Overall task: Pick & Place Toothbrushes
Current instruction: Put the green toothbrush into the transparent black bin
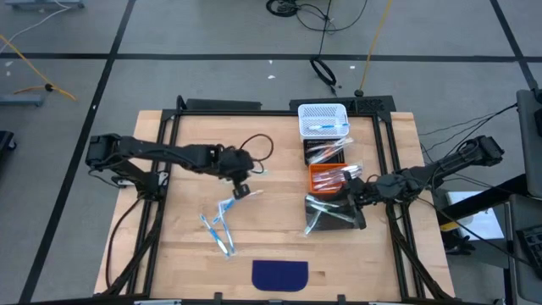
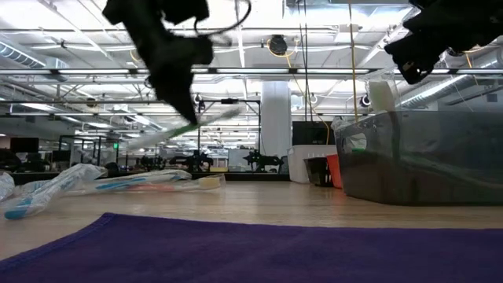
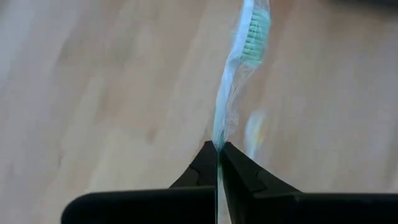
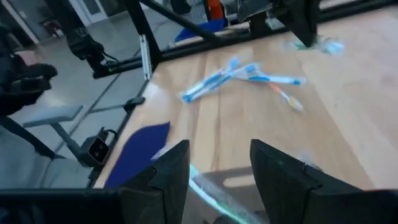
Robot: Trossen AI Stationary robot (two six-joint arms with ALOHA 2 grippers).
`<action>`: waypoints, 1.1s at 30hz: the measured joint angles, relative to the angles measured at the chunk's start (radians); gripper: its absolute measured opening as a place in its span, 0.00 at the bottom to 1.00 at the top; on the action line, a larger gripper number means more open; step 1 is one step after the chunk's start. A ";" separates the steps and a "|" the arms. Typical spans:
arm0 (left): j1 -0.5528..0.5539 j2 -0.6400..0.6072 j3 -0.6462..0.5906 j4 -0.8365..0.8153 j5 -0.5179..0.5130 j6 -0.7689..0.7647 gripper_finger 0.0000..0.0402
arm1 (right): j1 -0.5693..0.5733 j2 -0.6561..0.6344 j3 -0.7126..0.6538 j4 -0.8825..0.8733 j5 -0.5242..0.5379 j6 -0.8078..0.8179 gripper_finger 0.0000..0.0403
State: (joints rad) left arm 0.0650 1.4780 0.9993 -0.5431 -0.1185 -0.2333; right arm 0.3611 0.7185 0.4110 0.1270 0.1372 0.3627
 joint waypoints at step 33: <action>-0.023 0.175 0.074 1.025 0.182 0.159 0.00 | -0.080 0.047 0.000 0.361 0.203 -0.297 0.40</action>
State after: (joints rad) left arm 0.0425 1.6529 1.0729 0.4818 0.0638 -0.0745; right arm 0.2812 0.7657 0.4110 0.4882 0.3399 0.0658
